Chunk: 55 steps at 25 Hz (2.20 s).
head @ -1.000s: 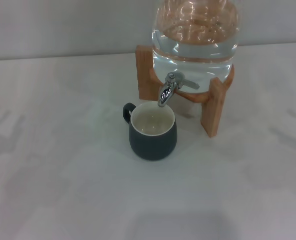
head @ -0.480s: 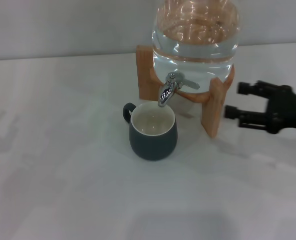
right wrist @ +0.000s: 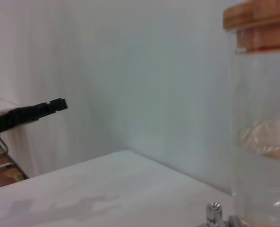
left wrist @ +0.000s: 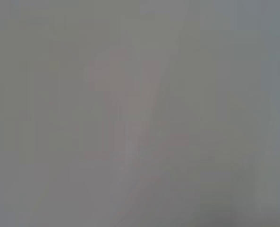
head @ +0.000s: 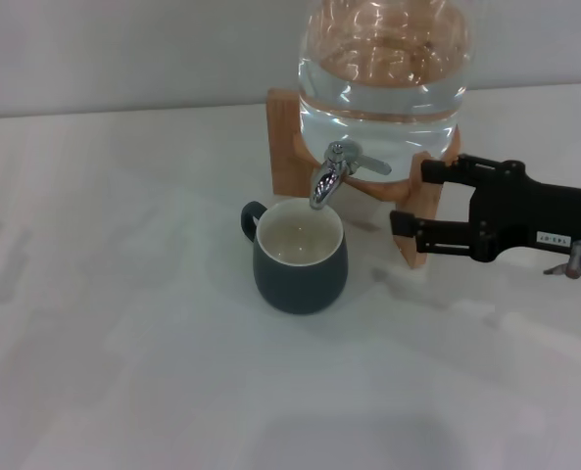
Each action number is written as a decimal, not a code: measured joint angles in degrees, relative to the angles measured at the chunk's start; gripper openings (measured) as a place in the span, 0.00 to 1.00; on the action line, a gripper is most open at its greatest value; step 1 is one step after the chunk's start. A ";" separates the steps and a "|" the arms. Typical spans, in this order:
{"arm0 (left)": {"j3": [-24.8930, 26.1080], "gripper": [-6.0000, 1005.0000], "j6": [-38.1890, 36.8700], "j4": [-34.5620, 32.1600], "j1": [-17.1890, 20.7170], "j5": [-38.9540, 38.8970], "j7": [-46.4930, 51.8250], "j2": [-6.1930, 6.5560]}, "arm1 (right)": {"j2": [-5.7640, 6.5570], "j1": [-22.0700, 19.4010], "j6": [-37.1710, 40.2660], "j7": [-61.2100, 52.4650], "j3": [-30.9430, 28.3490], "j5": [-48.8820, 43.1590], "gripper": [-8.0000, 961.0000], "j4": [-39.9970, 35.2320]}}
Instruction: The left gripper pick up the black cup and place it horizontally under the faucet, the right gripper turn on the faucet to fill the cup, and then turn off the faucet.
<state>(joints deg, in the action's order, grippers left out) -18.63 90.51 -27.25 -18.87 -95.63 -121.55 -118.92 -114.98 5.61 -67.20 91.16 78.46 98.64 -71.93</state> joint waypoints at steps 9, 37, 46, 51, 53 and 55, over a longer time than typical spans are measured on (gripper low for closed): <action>0.00 0.41 -0.38 0.00 0.06 0.00 0.00 0.00 | 0.03 -1.75 5.07 -2.04 3.76 -0.06 0.87 -3.69; 0.00 0.41 -0.69 0.33 0.05 0.01 0.00 -0.01 | 0.11 -0.08 6.07 -2.62 9.30 -0.22 0.87 -5.66; 0.00 0.41 -1.13 0.25 0.08 0.01 0.00 0.01 | 0.11 0.10 4.09 -2.68 8.49 -0.24 0.87 -6.12; 0.00 0.41 -1.14 0.22 0.24 0.01 0.00 0.01 | 0.19 -0.37 -1.08 -2.82 2.13 -0.24 0.87 -5.78; 0.00 0.41 -1.17 0.17 0.24 0.01 0.00 0.00 | 0.20 -0.68 -4.14 -2.86 -0.39 -0.23 0.87 -5.73; 0.00 0.41 -1.29 0.13 0.20 0.01 0.00 0.01 | 0.20 -1.02 -6.74 -2.90 -2.29 -0.22 0.87 -5.82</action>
<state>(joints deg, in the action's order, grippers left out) -18.63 89.21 -27.12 -18.67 -95.62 -121.55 -118.91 -114.78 4.59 -73.94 88.25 76.17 98.42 -77.75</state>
